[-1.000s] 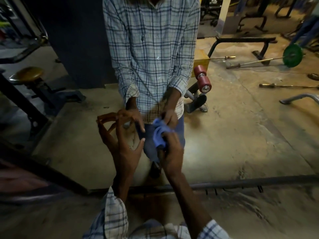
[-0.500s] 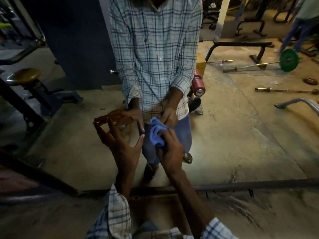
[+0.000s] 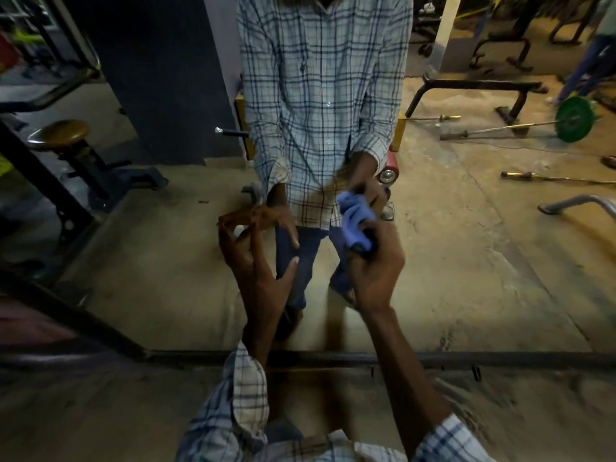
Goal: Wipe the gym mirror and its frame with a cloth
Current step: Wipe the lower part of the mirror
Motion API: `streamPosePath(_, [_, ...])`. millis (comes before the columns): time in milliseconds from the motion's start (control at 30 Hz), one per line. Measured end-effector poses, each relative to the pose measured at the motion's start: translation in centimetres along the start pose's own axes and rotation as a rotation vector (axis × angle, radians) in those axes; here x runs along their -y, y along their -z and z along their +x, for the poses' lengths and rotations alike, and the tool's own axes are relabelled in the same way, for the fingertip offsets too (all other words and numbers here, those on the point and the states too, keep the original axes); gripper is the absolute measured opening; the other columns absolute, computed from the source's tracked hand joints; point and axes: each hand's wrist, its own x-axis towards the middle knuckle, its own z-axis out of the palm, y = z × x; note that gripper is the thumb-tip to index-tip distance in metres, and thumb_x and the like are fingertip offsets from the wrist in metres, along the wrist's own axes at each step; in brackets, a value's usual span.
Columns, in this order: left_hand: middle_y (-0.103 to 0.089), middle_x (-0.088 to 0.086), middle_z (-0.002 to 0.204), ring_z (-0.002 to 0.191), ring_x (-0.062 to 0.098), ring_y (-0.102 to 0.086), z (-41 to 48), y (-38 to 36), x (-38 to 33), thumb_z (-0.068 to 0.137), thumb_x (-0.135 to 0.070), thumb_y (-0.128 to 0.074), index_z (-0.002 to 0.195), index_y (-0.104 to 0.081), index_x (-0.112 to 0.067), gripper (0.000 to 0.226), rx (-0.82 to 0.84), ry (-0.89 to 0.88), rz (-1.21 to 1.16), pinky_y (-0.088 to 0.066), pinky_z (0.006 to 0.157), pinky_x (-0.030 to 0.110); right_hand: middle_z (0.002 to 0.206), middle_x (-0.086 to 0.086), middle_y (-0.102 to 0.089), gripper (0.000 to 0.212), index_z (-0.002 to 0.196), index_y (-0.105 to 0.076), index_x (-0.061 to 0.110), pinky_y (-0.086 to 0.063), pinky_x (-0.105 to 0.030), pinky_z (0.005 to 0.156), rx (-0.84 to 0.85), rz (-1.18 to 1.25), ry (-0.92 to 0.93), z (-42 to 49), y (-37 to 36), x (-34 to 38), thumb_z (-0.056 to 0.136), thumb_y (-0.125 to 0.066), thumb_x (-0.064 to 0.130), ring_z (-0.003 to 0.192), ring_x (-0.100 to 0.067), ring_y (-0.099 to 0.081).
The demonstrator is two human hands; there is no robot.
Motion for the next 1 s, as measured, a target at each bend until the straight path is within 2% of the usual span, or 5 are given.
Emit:
streamPosePath(267, [0.005, 0.020, 0.169, 0.157, 0.046, -0.008, -0.1, -0.7, -3.0, 0.072, -0.040, -0.091, 0.159, -0.035, -0.010, 0.108, 0.067, 0.040, 0.035, -0.031, 0.117, 0.065, 0.098, -0.004, -0.062, 0.027, 0.100, -0.066, 0.009, -0.050, -0.032, 0.074, 0.220, -0.029, -0.010, -1.5, -0.5, 0.3, 0.079, -0.073, -0.006, 0.087, -0.014, -0.058])
streamPosePath(433, [-0.005, 0.032, 0.166, 0.157, 0.044, -0.004, 0.2, -0.7, -3.4, 0.074, -0.050, -0.083, 0.156, -0.039, -0.006, 0.103, 0.057, -0.008, 0.094, -0.030, 0.119, 0.064, 0.097, 0.002, -0.061, 0.036, 0.102, -0.064, 0.009, -0.045, -0.015, 0.079, -0.191, 0.046, -0.136, 3.3, 2.3, 1.1, 0.073, -0.080, -0.003, 0.086, -0.009, -0.057])
streamPosePath(633, [-0.005, 0.030, 0.167, 0.158, 0.043, -0.006, 0.3, -1.2, -4.6, 0.080, -0.038, -0.088, 0.158, -0.037, -0.007, 0.098, 0.067, -0.025, 0.099, -0.029, 0.119, 0.065, 0.103, -0.004, -0.061, 0.032, 0.105, -0.067, 0.008, -0.053, -0.038, 0.078, 0.287, -0.040, 0.010, 0.1, 0.7, 0.0, 0.076, -0.073, -0.006, 0.091, -0.014, -0.059])
streamPosePath(800, [-0.007, 0.028, 0.167, 0.159, 0.032, 0.000, 0.3, -0.9, -4.8, 0.071, -0.038, -0.091, 0.158, -0.038, -0.007, 0.106, 0.084, -0.016, 0.166, -0.028, 0.123, 0.058, 0.090, -0.007, -0.062, 0.025, 0.094, -0.064, 0.004, -0.047, -0.024, 0.072, -0.118, 0.053, -0.099, 3.2, 3.1, -0.1, 0.074, -0.074, -0.006, 0.080, -0.020, -0.058])
streamPosePath(1000, [-0.004, 0.023, 0.167, 0.159, 0.022, 0.002, 0.4, -1.1, -5.6, 0.082, -0.041, -0.083, 0.156, -0.038, -0.003, 0.095, 0.031, -0.040, 0.109, -0.019, 0.127, 0.045, 0.105, 0.004, -0.059, 0.024, 0.106, -0.067, 0.008, -0.041, -0.009, 0.078, 0.297, 0.025, -0.081, -1.1, 0.9, -0.9, 0.082, -0.069, 0.007, 0.093, 0.010, -0.053])
